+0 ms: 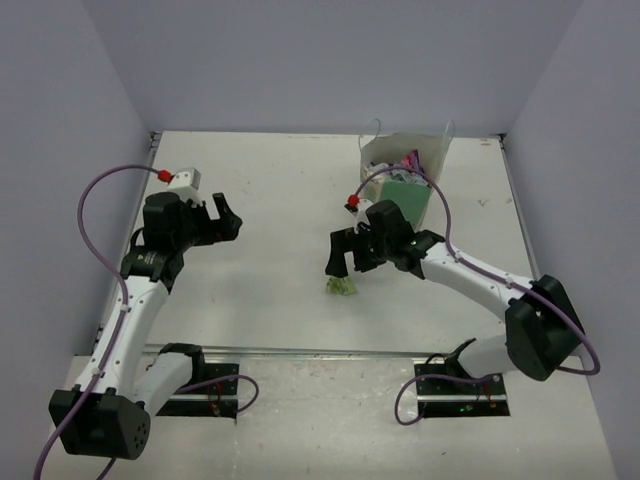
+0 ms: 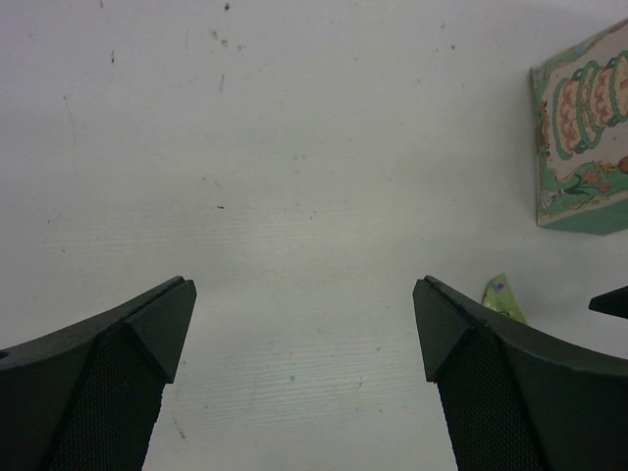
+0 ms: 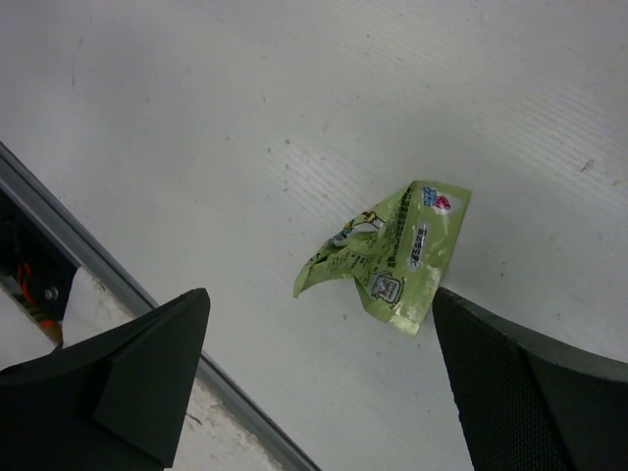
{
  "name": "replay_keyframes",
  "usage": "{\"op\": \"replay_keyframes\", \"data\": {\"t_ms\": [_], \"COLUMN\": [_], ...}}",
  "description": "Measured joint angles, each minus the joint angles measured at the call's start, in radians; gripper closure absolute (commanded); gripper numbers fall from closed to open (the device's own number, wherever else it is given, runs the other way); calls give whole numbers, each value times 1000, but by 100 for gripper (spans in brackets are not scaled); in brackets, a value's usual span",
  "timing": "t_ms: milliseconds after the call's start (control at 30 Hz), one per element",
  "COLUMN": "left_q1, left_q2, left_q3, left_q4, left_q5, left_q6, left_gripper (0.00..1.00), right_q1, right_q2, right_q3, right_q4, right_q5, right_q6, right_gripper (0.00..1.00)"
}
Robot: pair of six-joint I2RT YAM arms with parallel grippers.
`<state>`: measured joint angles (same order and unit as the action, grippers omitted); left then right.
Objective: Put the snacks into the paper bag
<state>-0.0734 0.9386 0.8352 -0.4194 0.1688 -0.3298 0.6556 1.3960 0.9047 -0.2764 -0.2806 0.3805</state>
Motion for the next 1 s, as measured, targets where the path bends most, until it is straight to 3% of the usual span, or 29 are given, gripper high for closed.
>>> {"op": "replay_keyframes", "data": {"t_ms": [467, 800, 1000], "left_q1": [0, 0, 0], "left_q2": [37, 36, 33], "left_q3": [-3, -11, -11], "left_q4": [14, 14, 14], "left_q5": [48, 52, 52], "left_q6": [1, 1, 1], "left_gripper": [0, 0, 0], "right_q1": [31, 142, 150], "right_q2": [145, 214, 274], "right_q3": [79, 119, 128], "right_q4": [-15, -84, -124], "right_q5": [38, 170, 243], "right_q6": [5, 25, 59], "right_gripper": [1, 1, 14]}}
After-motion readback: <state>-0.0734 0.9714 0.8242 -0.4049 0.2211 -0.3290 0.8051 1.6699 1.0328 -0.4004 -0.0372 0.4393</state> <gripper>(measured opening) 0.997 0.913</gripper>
